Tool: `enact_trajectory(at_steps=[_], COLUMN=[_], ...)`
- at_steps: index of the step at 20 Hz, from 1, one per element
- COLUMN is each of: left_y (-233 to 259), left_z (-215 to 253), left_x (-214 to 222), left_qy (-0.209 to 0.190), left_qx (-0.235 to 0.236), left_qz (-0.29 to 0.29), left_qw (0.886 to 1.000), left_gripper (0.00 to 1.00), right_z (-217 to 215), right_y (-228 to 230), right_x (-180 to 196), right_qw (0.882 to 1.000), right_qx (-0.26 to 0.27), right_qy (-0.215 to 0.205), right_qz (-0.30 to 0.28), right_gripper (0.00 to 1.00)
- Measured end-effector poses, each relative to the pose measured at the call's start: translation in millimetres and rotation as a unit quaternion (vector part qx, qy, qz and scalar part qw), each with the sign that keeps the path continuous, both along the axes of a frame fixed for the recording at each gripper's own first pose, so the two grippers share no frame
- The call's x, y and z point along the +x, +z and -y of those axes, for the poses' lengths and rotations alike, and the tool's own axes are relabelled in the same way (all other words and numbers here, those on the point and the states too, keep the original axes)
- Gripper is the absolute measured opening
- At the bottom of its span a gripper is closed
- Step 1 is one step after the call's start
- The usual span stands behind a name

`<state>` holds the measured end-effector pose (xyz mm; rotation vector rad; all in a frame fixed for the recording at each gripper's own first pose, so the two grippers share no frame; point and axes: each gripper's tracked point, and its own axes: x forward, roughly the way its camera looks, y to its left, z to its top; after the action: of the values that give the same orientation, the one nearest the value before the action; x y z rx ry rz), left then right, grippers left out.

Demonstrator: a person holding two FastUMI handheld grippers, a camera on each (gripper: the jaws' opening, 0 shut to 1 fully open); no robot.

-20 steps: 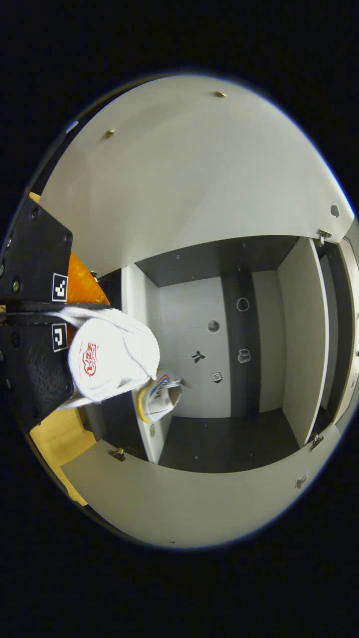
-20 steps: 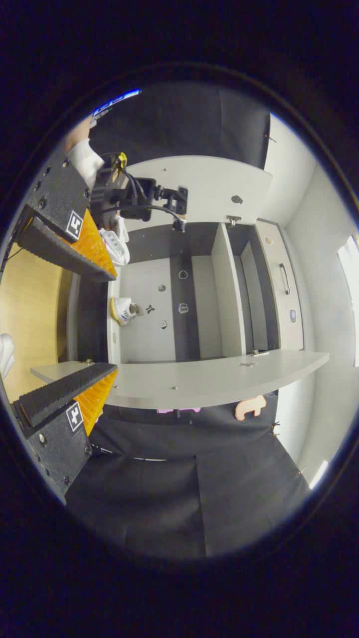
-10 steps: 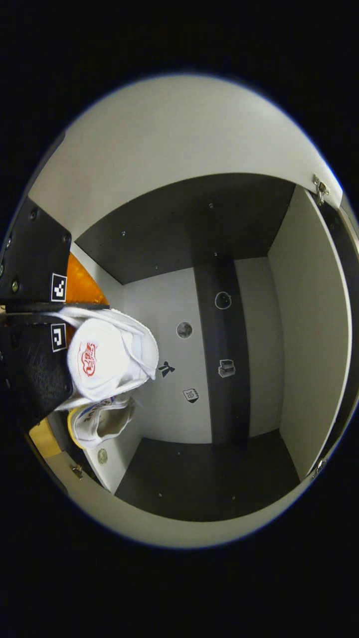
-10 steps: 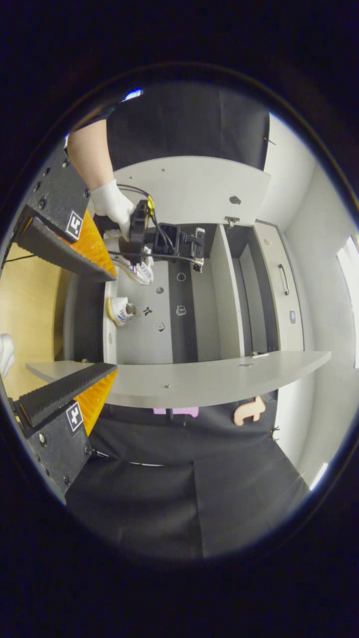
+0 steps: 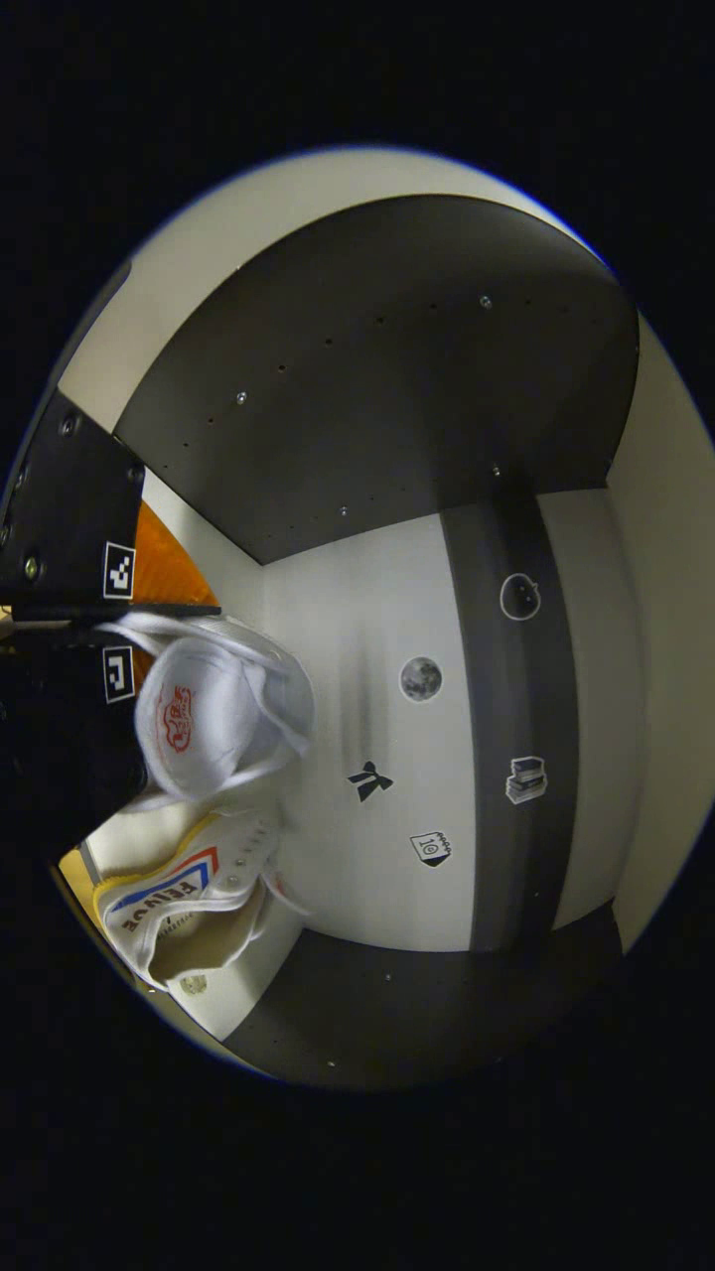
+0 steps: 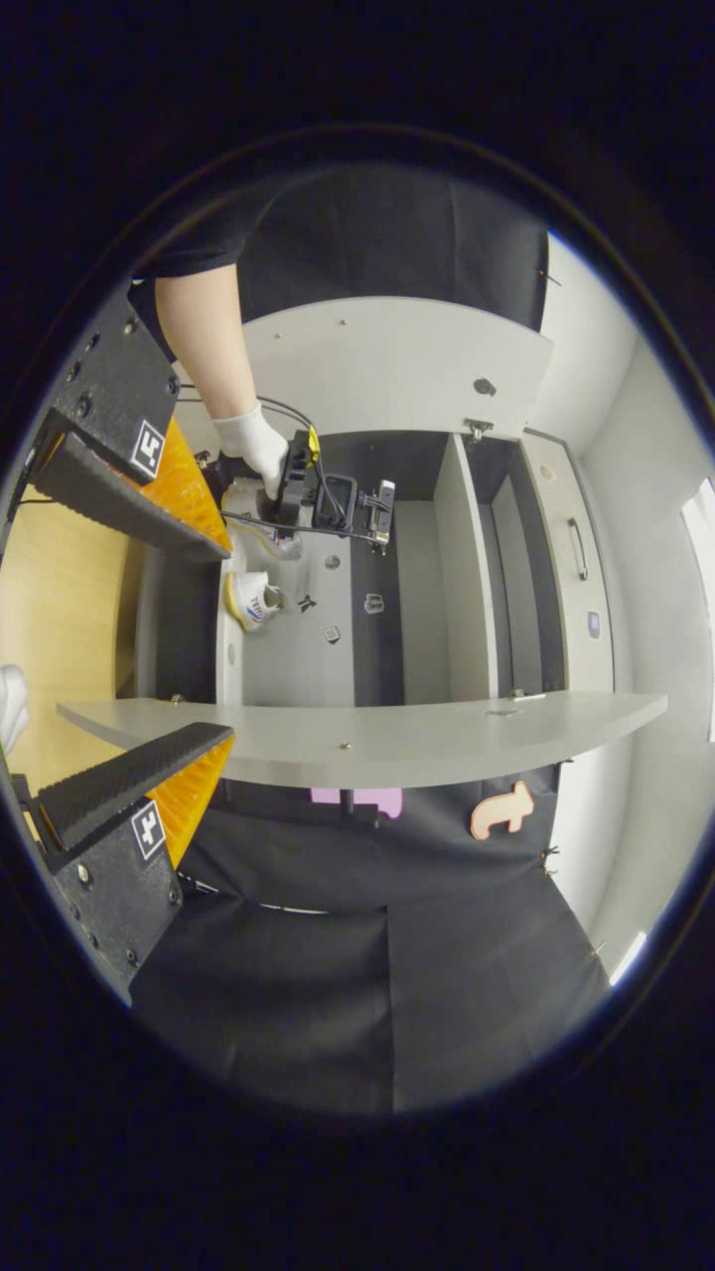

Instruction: Grab one shoe with the right hand and put it into the shoe cabinet, grab the other shoe with the left hand and put it into the shoe cabinet; then close the right door with the right hand and the left door with the left hand.

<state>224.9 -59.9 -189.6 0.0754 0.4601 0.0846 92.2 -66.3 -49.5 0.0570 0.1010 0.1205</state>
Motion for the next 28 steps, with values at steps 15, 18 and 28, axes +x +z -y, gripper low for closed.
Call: enact_trajectory(at_steps=[15, 18, 28], left_y=[-2.3, -2.0, 91.8], left_z=[16.7, 4.5, -8.1], left_x=[-9.7, -19.2, -105.5], left_qy=[-0.045, -0.024, -0.047], left_qx=[-0.032, -0.032, -0.03], left_qz=[-0.033, -0.031, 0.096], left_qw=[0.998, 0.999, 0.994], left_gripper=[0.71, 0.96, 0.96], right_z=[-3.6, -9.4, -14.5], right_y=[-1.3, 1.0, 17.7], right_x=[-3.5, -4.8, -13.3], right_qw=[1.0, 1.0, 1.0], right_qx=[0.005, 0.006, -0.005], right_qy=[0.007, 0.011, -0.005], right_qz=[-0.009, -0.006, 0.022], right_gripper=[1.0, 1.0, 1.0])
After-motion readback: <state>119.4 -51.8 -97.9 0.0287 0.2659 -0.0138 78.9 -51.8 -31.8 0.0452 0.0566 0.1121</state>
